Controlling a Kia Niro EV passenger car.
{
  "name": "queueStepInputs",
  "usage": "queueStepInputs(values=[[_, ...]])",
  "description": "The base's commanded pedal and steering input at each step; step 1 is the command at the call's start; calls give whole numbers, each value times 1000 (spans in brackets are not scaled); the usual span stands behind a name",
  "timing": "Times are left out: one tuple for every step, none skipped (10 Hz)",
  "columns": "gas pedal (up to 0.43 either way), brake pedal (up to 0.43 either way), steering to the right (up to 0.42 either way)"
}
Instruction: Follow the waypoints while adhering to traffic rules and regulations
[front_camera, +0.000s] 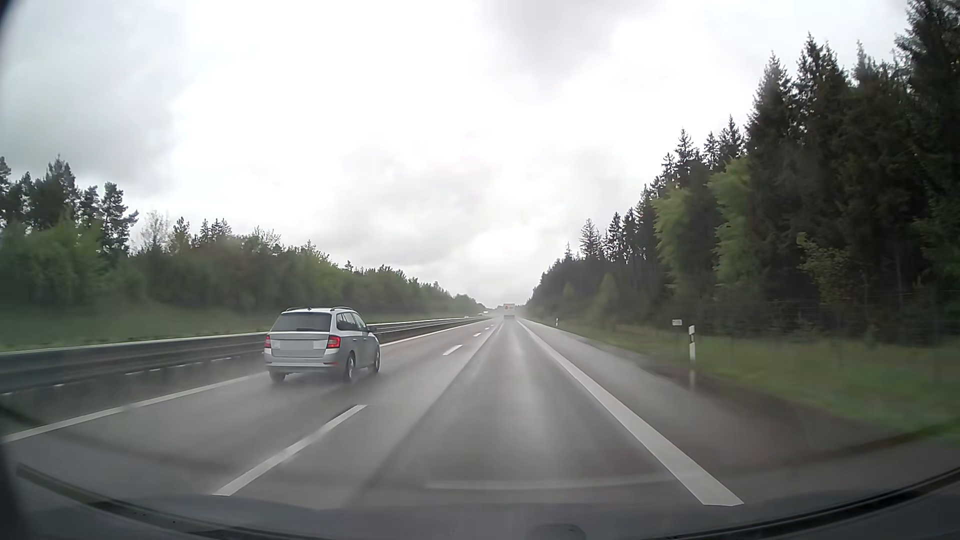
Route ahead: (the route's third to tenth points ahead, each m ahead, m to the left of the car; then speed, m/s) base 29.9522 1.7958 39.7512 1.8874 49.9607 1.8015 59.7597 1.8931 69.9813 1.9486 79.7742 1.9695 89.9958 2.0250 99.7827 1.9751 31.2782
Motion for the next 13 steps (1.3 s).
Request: queueStepInputs(values=[[429, 0, -7], [409, 0, -8], [390, 0, -7], [378, 0, -6], [339, 0, -6], [319, 0, -6], [319, 0, -6], [319, 0, -6], [319, 0, -5], [311, 0, -4], [299, 0, -4], [268, 0, -4], [248, 0, -4]])
